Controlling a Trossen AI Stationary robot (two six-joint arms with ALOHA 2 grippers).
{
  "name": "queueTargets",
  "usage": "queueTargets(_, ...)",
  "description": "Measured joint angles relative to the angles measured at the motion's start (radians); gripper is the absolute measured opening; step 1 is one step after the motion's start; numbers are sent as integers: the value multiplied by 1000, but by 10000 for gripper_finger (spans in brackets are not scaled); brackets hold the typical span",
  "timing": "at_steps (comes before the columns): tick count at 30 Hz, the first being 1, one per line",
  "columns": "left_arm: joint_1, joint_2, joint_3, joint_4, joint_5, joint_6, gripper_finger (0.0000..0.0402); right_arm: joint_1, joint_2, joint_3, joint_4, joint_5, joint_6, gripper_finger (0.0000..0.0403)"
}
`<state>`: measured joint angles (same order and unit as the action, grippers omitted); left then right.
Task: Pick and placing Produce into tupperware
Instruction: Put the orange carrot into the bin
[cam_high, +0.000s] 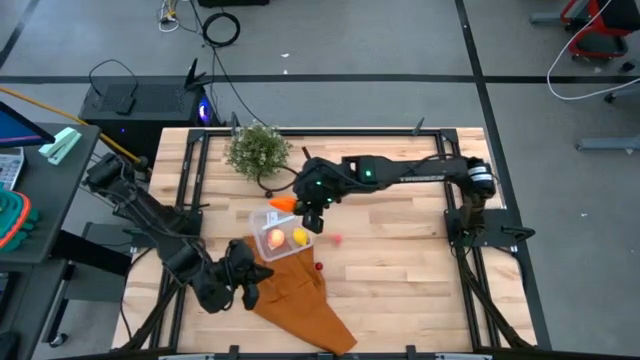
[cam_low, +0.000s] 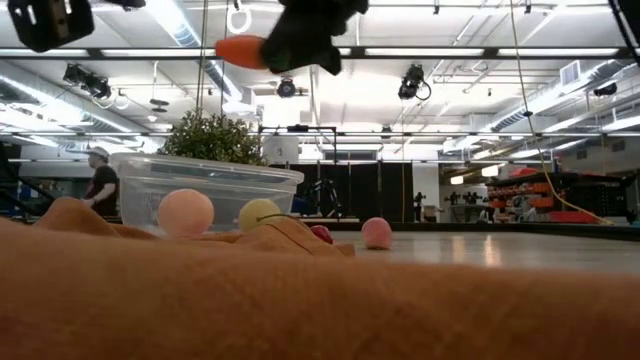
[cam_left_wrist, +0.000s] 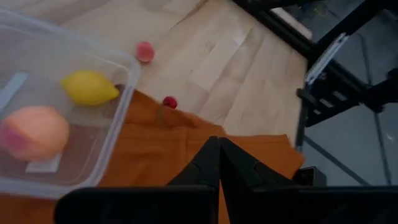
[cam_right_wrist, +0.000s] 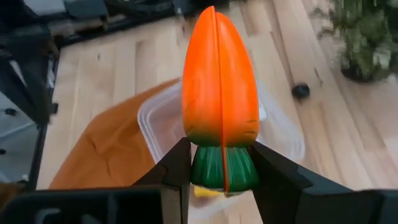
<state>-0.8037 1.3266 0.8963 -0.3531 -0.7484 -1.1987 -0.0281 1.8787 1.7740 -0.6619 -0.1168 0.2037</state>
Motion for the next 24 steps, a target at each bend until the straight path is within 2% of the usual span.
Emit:
queueTargets(11,-94,0,0,-186,-34,-208,9,-11,178,206,-50,-78,-6,98)
queueTargets(24,-180,0,0,-304,-41,-369,10,-42,309,232,-57,-102,-30,98)
